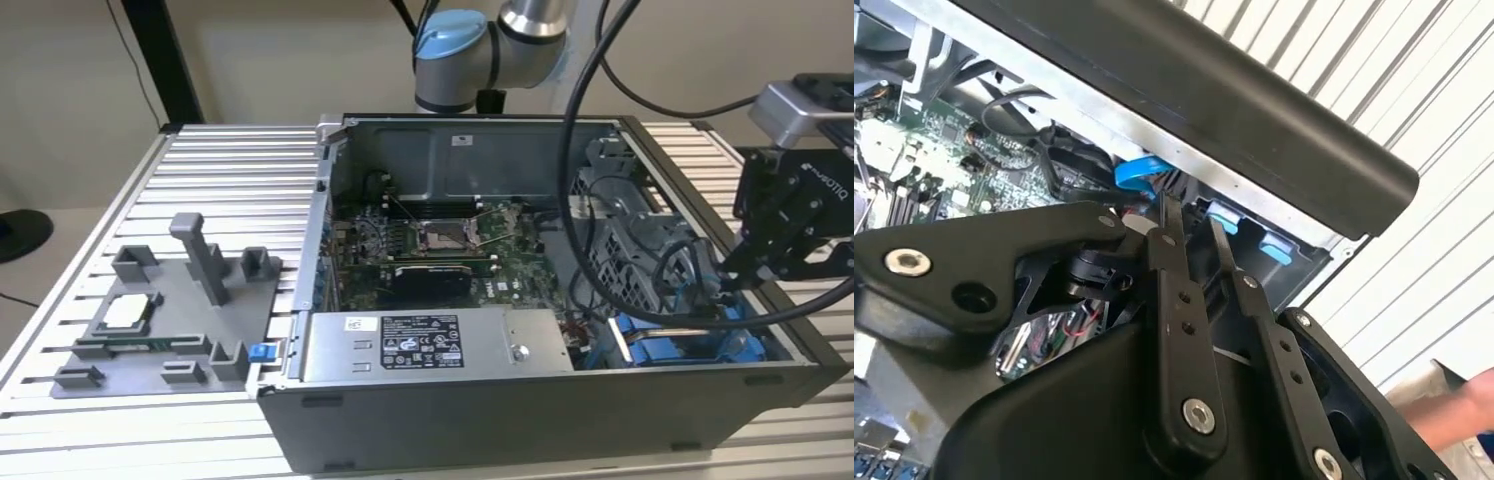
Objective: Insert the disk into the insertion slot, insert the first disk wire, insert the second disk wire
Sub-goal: 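Insert the second disk wire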
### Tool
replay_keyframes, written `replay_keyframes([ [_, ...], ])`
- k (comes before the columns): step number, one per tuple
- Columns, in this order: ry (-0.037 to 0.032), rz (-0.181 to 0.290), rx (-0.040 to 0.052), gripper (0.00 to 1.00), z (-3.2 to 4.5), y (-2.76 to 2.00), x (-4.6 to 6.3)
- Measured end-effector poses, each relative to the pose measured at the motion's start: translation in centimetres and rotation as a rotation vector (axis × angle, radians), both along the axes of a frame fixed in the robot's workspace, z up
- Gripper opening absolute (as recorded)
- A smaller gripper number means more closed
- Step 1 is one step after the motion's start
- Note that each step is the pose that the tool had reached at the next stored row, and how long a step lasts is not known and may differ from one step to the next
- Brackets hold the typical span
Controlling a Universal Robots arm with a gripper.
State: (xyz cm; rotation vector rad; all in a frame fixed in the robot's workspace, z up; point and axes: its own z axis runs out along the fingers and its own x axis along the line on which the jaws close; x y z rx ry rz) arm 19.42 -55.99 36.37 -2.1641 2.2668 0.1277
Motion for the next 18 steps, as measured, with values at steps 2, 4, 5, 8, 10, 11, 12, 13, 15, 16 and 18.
replay_keyframes([
  [2,0.0005,0.0,-0.0003,1.0,-0.03,-0.13,0.04],
  [4,0.0007,0.0,-0.0001,1.0,-0.14,-0.23,0.06],
  [5,0.0008,0.0,0.0001,1.0,-0.21,-0.26,0.06],
  [8,0.0007,0.0,-0.0001,1.0,-0.47,-0.28,0.05],
  [10,0.0007,0.0,-0.0002,1.0,-0.65,-0.28,0.06],
  [11,0.0008,0.0,-0.0002,1.0,-0.71,-0.27,0.05],
  [12,0.0007,0.0,-0.0004,1.0,-0.73,-0.27,0.06],
  [13,0.0007,0.0,-0.0004,0.0,-0.75,-0.28,0.05],
  [15,0.0008,0.0,-0.0002,0.0,-0.77,-0.28,0.05],
  [16,0.0007,0.0,-0.0001,0.0,-0.78,-0.28,0.05],
  [18,0.0008,0.0,0.0001,0.0,-0.79,-0.28,0.0],
])
